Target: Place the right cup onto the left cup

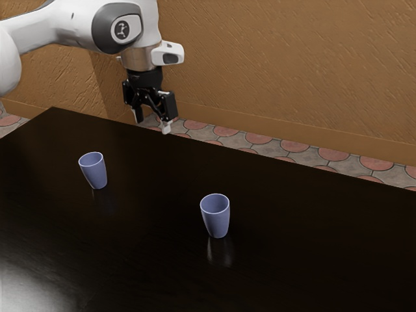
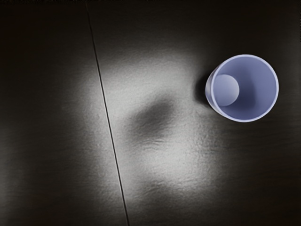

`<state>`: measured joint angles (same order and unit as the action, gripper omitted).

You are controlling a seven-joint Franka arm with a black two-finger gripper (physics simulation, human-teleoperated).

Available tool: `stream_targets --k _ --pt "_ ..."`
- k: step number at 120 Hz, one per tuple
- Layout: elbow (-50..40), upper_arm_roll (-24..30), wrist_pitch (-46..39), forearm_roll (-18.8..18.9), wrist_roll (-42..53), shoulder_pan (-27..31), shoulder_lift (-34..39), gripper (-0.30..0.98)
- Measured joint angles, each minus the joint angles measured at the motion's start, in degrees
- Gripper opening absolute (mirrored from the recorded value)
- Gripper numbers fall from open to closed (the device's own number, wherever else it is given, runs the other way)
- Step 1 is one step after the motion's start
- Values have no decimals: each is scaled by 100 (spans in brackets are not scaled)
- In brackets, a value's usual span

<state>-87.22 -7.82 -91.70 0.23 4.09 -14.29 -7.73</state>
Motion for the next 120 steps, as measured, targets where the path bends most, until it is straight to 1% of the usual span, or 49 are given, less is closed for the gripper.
stream_targets --k 34,67,85,120 --pt "-22 24 -127 -9 30 -107 -27 69" --pt "-238 137 -430 -45 -37 -407 -66 69" --pt "-519 162 -777 -172 -120 -494 -134 66" --pt "-786 169 -1497 -594 -234 -616 -703 58"
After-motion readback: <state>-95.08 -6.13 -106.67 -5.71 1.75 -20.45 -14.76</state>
